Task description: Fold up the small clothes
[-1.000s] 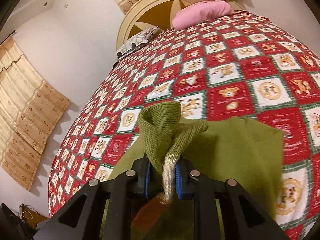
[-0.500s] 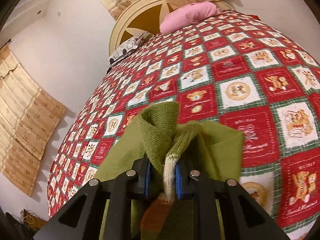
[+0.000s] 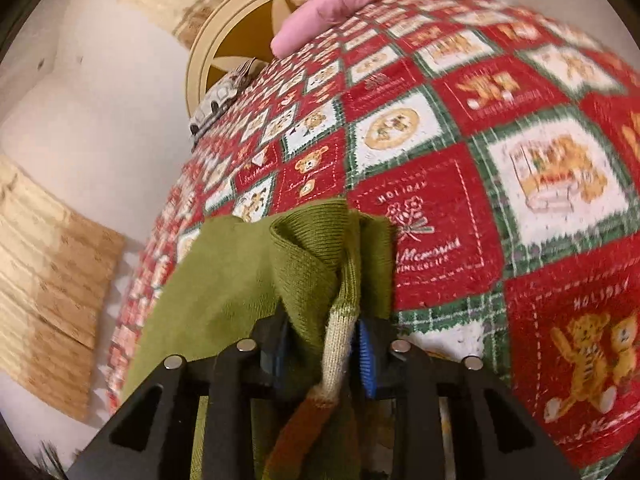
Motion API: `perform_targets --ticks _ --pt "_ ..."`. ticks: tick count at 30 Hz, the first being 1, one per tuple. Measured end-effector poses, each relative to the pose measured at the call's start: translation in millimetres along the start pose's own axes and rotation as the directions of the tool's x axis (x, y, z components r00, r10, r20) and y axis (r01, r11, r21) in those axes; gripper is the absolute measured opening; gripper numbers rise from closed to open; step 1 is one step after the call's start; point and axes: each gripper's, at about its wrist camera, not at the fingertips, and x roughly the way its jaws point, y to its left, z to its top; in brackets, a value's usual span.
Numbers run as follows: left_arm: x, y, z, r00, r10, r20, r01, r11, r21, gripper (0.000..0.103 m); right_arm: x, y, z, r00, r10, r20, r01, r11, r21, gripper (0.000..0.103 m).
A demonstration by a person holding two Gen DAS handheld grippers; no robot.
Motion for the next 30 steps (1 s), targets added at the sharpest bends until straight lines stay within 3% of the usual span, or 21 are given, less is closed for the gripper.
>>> perform_targets --ticks 3,8,10,12,13,15,18,20,25,26,29,30 --pt "-32.4 11.1 -15.5 0.998 -0.058 0.025 0.059 0.998 -0.035 0.07 -16.8 -7.9 -3.2 0.999 0.028 0.022 -0.029 0.998 0.052 0.036" --pt "-94.3 45.7 -42.5 0.989 -0.073 0.131 0.089 0.989 -0.121 0.081 -83.2 -6.2 -24.4 0.99 -0.042 0.135 0.036 0.998 0.046 0.036" --pt "-112.1 62.6 -48.4 0.983 -0.052 0.177 0.082 0.983 -0.166 0.086 -107.8 5.3 -44.7 0.989 -0.019 0.146 0.015 0.999 0.031 0.036" --pt "-117.8 78.5 -50.6 0.98 0.027 0.195 0.018 0.974 -0.228 0.093 -122.5 20.4 -63.7 0.989 -0.014 0.146 0.016 1.0 -0.011 0.037" --pt "-113.9 86.5 -48.8 0.982 0.065 0.175 -0.018 0.967 -0.256 0.094 -127.5 31.5 -75.4 0.989 -0.03 0.146 0.036 0.999 -0.038 0.04" --pt "-99.7 99.7 -45.9 0.985 0.121 0.125 -0.077 0.946 -0.315 0.094 -132.4 49.6 -98.1 0.987 -0.06 0.148 0.073 0.994 -0.082 0.054" --pt "-73.6 113.4 -44.8 0.989 0.144 0.043 -0.117 0.918 -0.38 0.094 -129.1 71.3 -127.0 0.978 -0.138 0.16 0.161 0.977 -0.142 0.055" --pt "-56.2 116.1 -49.0 0.991 0.135 -0.017 -0.13 0.895 -0.427 0.094 -120.2 83.3 -145.5 0.97 -0.202 0.138 0.226 0.957 -0.185 0.055" --pt "-47.0 121.7 -66.2 0.997 0.053 -0.053 -0.073 0.849 -0.523 0.094 -90.5 84.8 -173.5 0.965 -0.256 0.056 0.262 0.936 -0.236 0.055" --pt "-47.9 120.3 -67.9 0.997 0.044 -0.059 -0.068 0.848 -0.525 0.094 -85.1 84.7 -176.9 0.957 -0.283 0.059 0.289 0.925 -0.248 0.054" --pt "-55.1 119.3 -63.8 0.998 0.037 -0.055 -0.06 0.855 -0.515 0.094 -82.2 84.8 -174.9 0.941 -0.329 0.084 0.339 0.9 -0.273 0.019" --pt "-57.4 119.8 -60.4 0.998 0.048 -0.05 -0.067 0.86 -0.507 0.095 -85.9 83.4 -170.7 0.948 -0.309 0.07 0.317 0.908 -0.275 0.013"
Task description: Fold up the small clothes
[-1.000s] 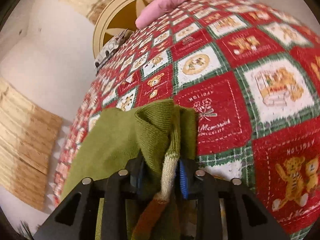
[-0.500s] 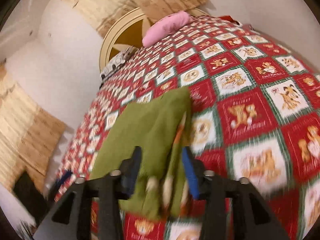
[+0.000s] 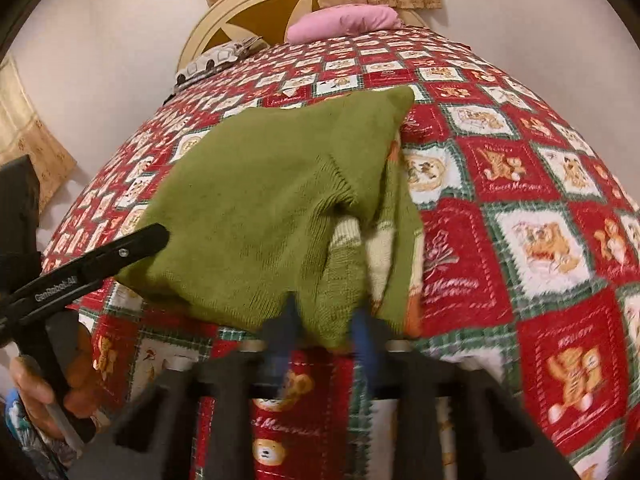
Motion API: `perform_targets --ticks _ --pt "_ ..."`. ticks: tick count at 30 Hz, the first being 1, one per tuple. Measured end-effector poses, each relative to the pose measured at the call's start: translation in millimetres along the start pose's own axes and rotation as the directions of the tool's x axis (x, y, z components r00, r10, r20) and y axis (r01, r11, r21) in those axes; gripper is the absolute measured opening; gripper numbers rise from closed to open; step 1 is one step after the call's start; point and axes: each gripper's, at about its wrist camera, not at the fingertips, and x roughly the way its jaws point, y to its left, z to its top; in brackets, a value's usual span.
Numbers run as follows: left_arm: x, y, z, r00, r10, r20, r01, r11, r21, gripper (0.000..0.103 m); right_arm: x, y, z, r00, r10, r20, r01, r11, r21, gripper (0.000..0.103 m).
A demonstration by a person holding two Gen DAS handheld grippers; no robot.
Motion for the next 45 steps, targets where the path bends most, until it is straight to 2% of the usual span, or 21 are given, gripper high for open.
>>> perform_targets --ticks 1,5,9,11,13,15,17,20,22,25,27,31,33,34,35,36,37,39,40,42,45 --pt "-2.3 -2.6 2.7 1.0 0.013 0.01 -0.013 1.0 0.015 0.096 -3.7 -1.4 3.9 1.0 0.008 0.001 -0.008 1.0 -0.002 0.011" --pt "4.2 -9.3 13.8 0.999 0.034 0.02 -0.035 0.998 0.061 0.096 -25.5 -9.7 16.7 0.997 -0.071 0.036 0.074 0.994 -0.076 0.011" --pt "27.1 -11.9 3.0 0.998 0.055 -0.03 -0.054 0.997 0.062 0.097 -5.7 -26.2 15.0 0.995 -0.083 -0.063 0.077 0.993 -0.085 0.011" --pt "35.7 -12.3 -11.7 0.994 0.101 -0.032 -0.098 0.992 0.079 0.098 -0.6 -28.2 8.8 0.994 -0.097 -0.046 0.092 0.99 -0.103 0.013" --pt "36.8 -10.3 -22.6 0.994 0.105 -0.028 -0.103 0.992 0.075 0.098 -4.3 -31.7 7.5 0.995 -0.095 -0.028 0.092 0.992 -0.089 0.023" --pt "34.1 -8.6 -18.5 0.995 0.097 -0.036 -0.094 0.993 0.072 0.098 -3.6 -40.7 6.5 0.994 -0.096 -0.042 0.094 0.994 -0.048 0.055" --pt "31.7 -8.3 -14.0 0.994 0.099 -0.046 -0.095 0.992 0.084 0.099 -9.9 -51.6 7.5 0.998 -0.051 -0.04 0.052 0.999 0.015 0.056" --pt "12.8 -12.6 -2.4 0.996 0.089 0.005 -0.089 0.989 0.12 0.099 -37.0 -61.9 21.4 0.997 0.034 0.068 -0.041 0.994 0.104 0.056" --pt "4.4 -16.5 8.9 0.994 0.098 0.045 -0.103 0.985 0.139 0.098 -42.5 -58.3 35.4 0.994 0.031 0.105 -0.042 0.994 0.097 0.056" --pt "-0.8 -18.8 31.7 0.99 0.094 0.102 -0.108 0.984 0.142 0.1 -32.9 -53.3 69.4 0.994 0.009 0.107 -0.016 0.998 0.063 0.056" --pt "3.9 -16.9 47.6 0.989 0.09 0.116 -0.104 0.987 0.118 0.1 -24.6 -59.7 94.0 0.992 0.017 0.123 -0.03 0.995 0.098 0.056" --pt "34.3 -19.9 72.8 0.993 0.087 0.081 -0.092 0.994 0.064 0.1 20.1 -74.8 129.1 0.994 0.099 0.055 -0.107 0.977 0.182 0.056" --pt "54.5 -24.2 77.8 0.994 0.094 0.056 -0.097 0.994 0.053 0.1 54.8 -69.6 143.4 0.997 0.068 -0.021 -0.064 0.985 0.161 0.056" --pt "64.4 -25.9 77.3 0.991 0.125 0.043 -0.128 0.99 0.054 0.1 67.8 -65.3 145.2 0.998 0.026 -0.049 -0.019 0.99 0.139 0.056" --pt "72.0 -25.5 75.0 0.989 0.146 0.027 -0.147 0.988 0.049 0.1 80.8 -61.4 148.6 0.998 -0.026 -0.064 0.033 0.994 0.109 0.049" --pt "74.8 -24.2 71.9 0.99 0.143 0.016 -0.144 0.989 0.034 0.1 92.2 -55.6 151.9 0.996 -0.061 -0.063 0.065 0.996 0.066 0.026" --pt "76.2 -19.4 67.6 0.991 0.131 0.013 -0.131 0.991 0.002 0.1 100.9 -48.0 153.9 0.996 -0.053 -0.067 0.054 0.998 0.023 0.019" --pt "75.3 -10.6 59.5 0.991 0.132 0.025 -0.13 0.99 -0.051 0.103 102.4 -30.2 157.5 0.998 -0.048 -0.029 0.046 0.997 -0.064 0.013" --pt "75.6 -7.1 55.6 0.99 0.136 0.031 -0.134 0.989 -0.071 0.103 96.3 -20.7 159.4 1.0 -0.011 0.019 0.013 0.993 -0.118 0.012" --pt "78.5 0.5 49.8 0.992 0.121 0.035 -0.116 0.986 -0.121 0.103 91.2 -19.9 163.5 0.996 0.03 0.082 -0.019 0.991 -0.131 0.011" --pt "84.2 2.3 47.7 0.995 0.094 0.029 -0.088 0.983 -0.162 0.103 117.2 -41.3 167.8 0.999 0.007 0.042 -0.003 0.997 -0.083 0.01"
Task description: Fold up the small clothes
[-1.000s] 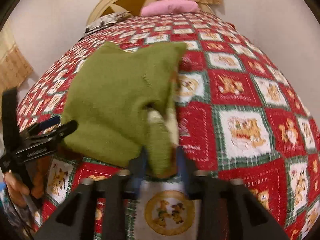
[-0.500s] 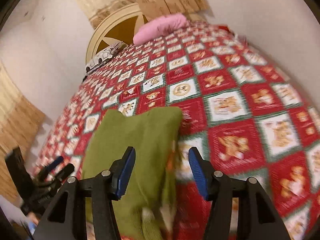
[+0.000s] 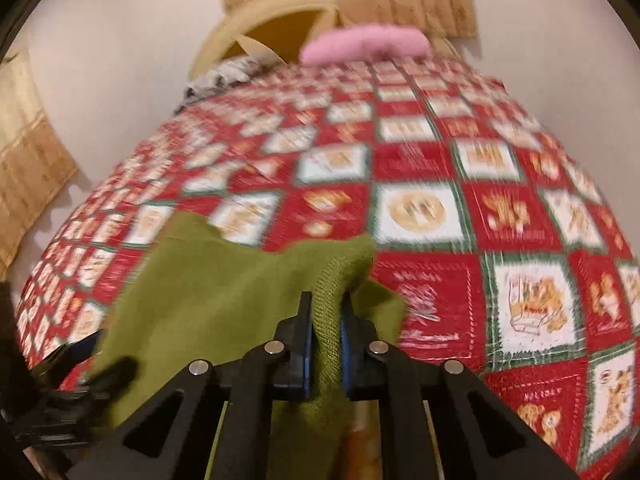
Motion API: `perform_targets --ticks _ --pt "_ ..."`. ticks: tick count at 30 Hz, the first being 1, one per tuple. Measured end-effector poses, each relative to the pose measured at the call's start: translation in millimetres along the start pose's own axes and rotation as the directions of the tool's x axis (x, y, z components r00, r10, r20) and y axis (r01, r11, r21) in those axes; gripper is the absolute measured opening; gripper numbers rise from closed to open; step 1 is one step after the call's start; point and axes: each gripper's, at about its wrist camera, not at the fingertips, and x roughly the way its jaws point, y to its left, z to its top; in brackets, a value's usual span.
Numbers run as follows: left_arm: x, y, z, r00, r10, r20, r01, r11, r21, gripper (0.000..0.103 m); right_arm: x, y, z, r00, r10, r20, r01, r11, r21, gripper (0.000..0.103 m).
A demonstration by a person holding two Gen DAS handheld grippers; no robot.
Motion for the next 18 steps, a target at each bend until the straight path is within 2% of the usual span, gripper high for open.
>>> perform_targets --ticks 1,2,5,8,10,12,18 --pt "1.2 -2.7 -1.1 1.0 0.004 0.003 -0.004 1.0 0.008 0.103 12.5 -9.3 -2.8 1.0 -0.011 -0.021 0.012 1.0 0.008 0.009" --pt "1.9 -6.0 -1.6 1.0 0.013 0.01 -0.013 1.0 0.019 0.103 16.5 -16.2 -5.3 1.0 -0.009 -0.007 0.009 1.0 0.008 0.009" --pt "2.5 -12.3 -1.2 0.999 0.04 0.037 -0.042 0.997 0.061 0.103 19.0 -34.7 -4.0 0.998 0.069 0.0 -0.069 0.993 0.093 0.008" --pt "7.2 -8.9 1.6 0.999 0.032 0.016 -0.033 0.998 0.057 0.103 11.9 -30.8 -4.7 0.999 0.047 -0.003 -0.047 0.996 0.074 0.011" --pt "7.0 -7.5 1.2 0.999 0.027 0.017 -0.028 0.998 0.058 0.103 -9.2 -29.9 -6.6 1.0 0.011 0.02 -0.013 0.996 0.086 0.011" --pt "6.1 -8.9 0.5 0.999 0.037 0.025 -0.038 0.997 0.067 0.103 -36.1 -28.5 -13.8 0.997 0.01 0.078 -0.018 0.994 0.106 0.011" --pt "8.1 -5.7 0.6 1.0 0.014 0.009 -0.014 0.998 0.057 0.103 -103.6 14.7 -62.5 0.993 0.04 0.109 -0.039 0.999 -0.013 0.013"
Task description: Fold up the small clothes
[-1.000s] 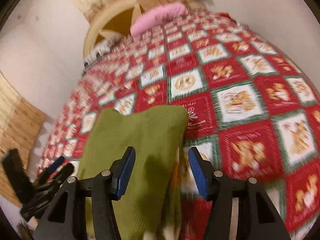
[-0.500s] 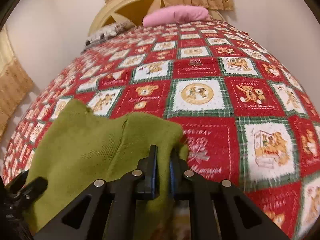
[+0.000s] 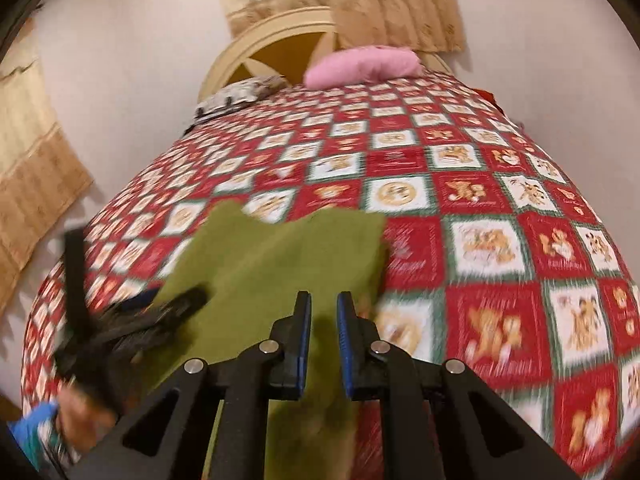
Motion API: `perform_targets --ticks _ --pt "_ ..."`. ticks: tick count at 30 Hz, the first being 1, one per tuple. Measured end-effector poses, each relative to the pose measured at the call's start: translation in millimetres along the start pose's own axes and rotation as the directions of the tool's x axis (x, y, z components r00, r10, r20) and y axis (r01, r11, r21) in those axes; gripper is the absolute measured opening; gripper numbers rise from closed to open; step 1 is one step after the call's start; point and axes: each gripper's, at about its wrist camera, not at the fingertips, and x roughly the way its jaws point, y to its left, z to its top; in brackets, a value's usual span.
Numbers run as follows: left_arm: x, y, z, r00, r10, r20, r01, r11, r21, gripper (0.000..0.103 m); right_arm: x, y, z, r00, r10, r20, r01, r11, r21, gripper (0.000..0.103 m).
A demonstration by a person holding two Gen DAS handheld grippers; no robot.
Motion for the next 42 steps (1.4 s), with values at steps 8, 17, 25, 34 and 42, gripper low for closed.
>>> perform_targets --ticks 8,17,25,34,42 --pt "-17.0 -4.7 -8.4 0.999 0.037 0.007 -0.037 0.997 0.065 0.103 8.4 15.3 -57.5 0.993 -0.115 -0.021 0.114 0.992 -0.054 0.04" --pt "-33.8 0.0 -7.1 0.999 0.007 -0.048 -0.005 0.999 0.04 0.103 19.8 -24.1 -62.1 0.997 -0.02 -0.075 0.031 0.988 0.149 0.064" --pt "-64.6 13.2 -17.4 0.99 -0.127 -0.059 0.131 0.988 0.077 0.103 5.6 -29.4 -63.4 0.999 0.022 -0.046 -0.012 0.978 0.208 0.065" --pt "-11.3 23.2 23.1 0.92 -0.362 -0.153 0.354 0.932 -0.077 0.102 6.0 -54.0 -24.5 0.99 0.143 -0.008 -0.134 0.942 0.309 0.072" --pt "30.3 9.4 11.8 0.888 -0.414 -0.202 0.402 0.91 -0.096 0.099 77.8 -51.4 -4.1 0.965 0.223 -0.139 -0.184 0.951 0.248 0.074"
